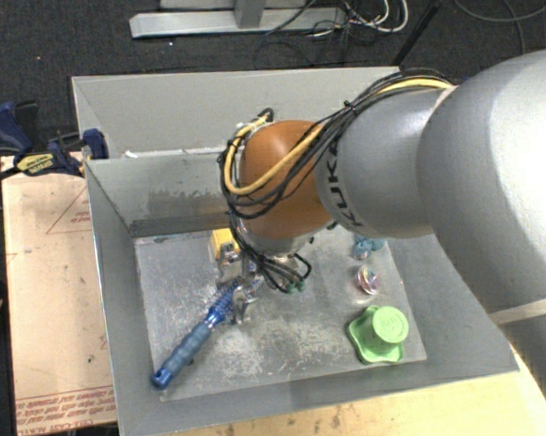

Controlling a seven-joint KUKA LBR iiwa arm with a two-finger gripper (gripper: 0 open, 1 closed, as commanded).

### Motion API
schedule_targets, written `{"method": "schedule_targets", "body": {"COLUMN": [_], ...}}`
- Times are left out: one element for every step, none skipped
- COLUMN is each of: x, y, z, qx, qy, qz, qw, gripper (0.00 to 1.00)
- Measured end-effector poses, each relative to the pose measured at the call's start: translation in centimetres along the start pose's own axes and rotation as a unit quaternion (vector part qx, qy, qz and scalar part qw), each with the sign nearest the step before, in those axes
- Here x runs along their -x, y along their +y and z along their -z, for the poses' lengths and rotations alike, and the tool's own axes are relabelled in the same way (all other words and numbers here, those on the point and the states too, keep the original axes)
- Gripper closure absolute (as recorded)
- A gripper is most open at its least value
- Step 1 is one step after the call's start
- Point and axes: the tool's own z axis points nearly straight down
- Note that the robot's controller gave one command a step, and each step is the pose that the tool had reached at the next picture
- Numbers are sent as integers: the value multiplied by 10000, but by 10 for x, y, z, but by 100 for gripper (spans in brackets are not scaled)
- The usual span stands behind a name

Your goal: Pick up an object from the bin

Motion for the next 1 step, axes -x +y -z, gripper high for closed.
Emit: {"method": "schedule_targets", "body": {"x": [2], "y": [0], "z": [57], "qx": [2], "qy": [7], "qz": [-5], "qw": [10000], "gripper": [100]}}
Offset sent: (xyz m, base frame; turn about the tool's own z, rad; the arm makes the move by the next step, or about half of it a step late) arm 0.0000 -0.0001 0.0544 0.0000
